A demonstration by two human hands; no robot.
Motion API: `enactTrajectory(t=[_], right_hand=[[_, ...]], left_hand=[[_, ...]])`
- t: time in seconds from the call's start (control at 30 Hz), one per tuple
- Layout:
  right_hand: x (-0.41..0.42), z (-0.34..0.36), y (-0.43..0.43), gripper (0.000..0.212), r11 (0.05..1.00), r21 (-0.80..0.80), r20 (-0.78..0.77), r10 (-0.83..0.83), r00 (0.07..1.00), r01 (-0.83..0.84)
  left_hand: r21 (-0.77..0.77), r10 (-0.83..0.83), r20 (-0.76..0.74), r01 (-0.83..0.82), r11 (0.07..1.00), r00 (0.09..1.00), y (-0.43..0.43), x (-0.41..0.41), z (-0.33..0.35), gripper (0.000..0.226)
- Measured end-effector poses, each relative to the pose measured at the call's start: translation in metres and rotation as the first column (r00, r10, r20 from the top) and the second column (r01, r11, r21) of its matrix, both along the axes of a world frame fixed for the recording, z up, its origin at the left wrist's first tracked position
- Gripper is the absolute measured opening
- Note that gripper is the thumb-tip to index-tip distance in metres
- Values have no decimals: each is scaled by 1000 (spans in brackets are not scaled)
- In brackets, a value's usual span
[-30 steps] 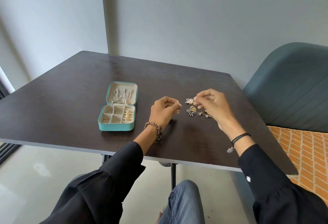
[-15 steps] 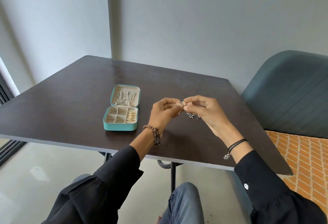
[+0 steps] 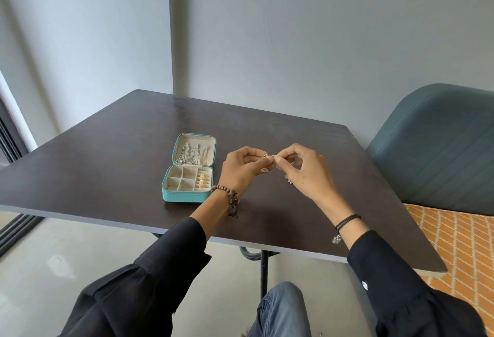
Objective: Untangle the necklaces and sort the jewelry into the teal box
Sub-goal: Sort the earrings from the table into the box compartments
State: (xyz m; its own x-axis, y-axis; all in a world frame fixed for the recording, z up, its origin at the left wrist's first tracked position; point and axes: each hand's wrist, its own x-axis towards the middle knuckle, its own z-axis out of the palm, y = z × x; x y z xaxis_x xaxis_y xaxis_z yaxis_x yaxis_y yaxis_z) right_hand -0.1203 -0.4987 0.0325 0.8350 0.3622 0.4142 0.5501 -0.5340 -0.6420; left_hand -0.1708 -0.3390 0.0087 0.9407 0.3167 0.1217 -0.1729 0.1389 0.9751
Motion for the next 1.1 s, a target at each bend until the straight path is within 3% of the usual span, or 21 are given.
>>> enactTrajectory(t=[0.17,0.33,0.43,0.53,0.83,1.1], right_hand=[[11,-5,11,5,963,270,-300,103,948,-19],[21,-6,24,18,937,347,-376,187,908,-49],[32,-5,30,15,913,408,-468,207,859,3],[43,-6,32,11,891,451,-543,232,807,47],[63,-7,46,15,804,589,-587,358,726,80],[85,-17,67,11,838,520,-648,262,715,165]], left_hand=[[0,-23,-8,23,1000,1000,11,4,6,25],[-150,-87,-128,68,986,988,23,12,15,27],[-299,-160,-221,89,950,962,33,23,21,29],[-333,-177,-263,83,939,948,44,32,25,30],[-295,-136,-300,44,955,944,58,57,21,18],[-1,13,-340,-14,1000,940,58,86,14,16]])
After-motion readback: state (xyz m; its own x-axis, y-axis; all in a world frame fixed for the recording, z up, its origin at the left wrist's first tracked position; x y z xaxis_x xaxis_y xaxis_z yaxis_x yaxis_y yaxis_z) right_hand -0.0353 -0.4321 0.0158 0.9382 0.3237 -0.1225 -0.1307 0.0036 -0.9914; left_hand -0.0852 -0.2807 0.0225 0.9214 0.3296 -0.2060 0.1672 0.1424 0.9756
